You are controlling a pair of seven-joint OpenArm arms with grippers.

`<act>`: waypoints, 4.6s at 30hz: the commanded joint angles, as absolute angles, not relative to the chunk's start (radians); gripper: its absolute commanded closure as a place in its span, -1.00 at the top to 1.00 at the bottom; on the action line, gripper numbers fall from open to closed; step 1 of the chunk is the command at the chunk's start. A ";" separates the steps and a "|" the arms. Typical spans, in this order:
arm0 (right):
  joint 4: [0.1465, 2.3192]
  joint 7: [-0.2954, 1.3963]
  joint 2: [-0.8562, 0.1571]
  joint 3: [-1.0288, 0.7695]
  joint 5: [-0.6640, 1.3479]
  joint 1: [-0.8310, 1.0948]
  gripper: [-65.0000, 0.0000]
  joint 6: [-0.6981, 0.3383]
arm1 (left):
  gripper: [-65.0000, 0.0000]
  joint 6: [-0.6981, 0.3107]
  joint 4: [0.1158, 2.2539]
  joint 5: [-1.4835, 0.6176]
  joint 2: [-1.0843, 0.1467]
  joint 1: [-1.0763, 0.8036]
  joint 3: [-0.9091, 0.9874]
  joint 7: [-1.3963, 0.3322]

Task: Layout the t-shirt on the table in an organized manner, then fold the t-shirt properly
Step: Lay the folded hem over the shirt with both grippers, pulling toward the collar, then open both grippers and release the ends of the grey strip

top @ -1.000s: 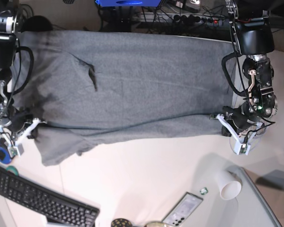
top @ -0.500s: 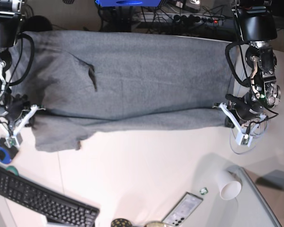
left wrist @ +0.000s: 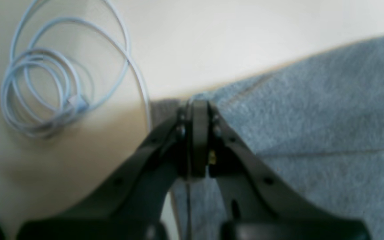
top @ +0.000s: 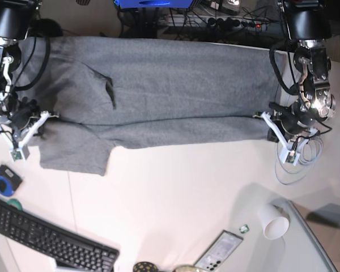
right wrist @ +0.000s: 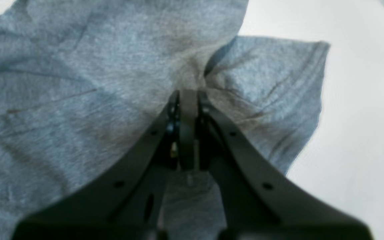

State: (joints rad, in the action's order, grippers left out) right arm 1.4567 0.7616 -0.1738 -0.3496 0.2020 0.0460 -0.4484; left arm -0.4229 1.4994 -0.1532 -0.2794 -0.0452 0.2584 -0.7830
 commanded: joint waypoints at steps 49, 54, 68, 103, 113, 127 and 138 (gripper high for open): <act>1.595 0.918 -0.168 -0.455 0.208 0.142 -1.00 -0.446 | -1.00 -0.421 1.770 -0.159 -0.291 -0.311 0.297 -0.803; 1.598 0.923 -0.156 -0.455 0.208 0.154 -1.00 -0.446 | -1.00 -0.421 1.764 -0.157 -0.275 -0.334 0.303 -0.797; 1.590 0.931 -0.154 -0.460 0.208 0.176 -1.00 -0.446 | -1.00 -0.421 1.721 -0.147 -0.280 -0.334 0.295 -0.796; 1.595 0.905 -0.153 -0.527 0.209 0.136 -0.14 -0.446 | 0.03 -0.421 1.751 -0.147 -0.317 -0.334 0.308 -0.803; 1.438 0.780 -0.179 -0.541 0.208 -0.007 -0.60 -0.450 | -0.03 -0.421 1.771 -0.145 -0.280 -0.294 0.329 -0.803; 0.989 0.610 -0.288 -0.541 0.208 -0.130 -0.94 -0.447 | -1.00 -0.421 1.537 -0.145 -0.278 -0.285 0.325 -0.769; 1.142 0.585 -0.302 -0.544 0.211 -0.091 -0.92 -0.450 | -1.00 -0.421 1.623 -0.153 -0.280 -0.294 0.344 -0.727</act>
State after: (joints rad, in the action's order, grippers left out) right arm 1.1294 0.6098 -0.2760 -0.5392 0.2005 -0.0654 -0.4492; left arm -0.4236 1.6073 -0.1497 -0.2665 -0.3000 0.3359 -0.7448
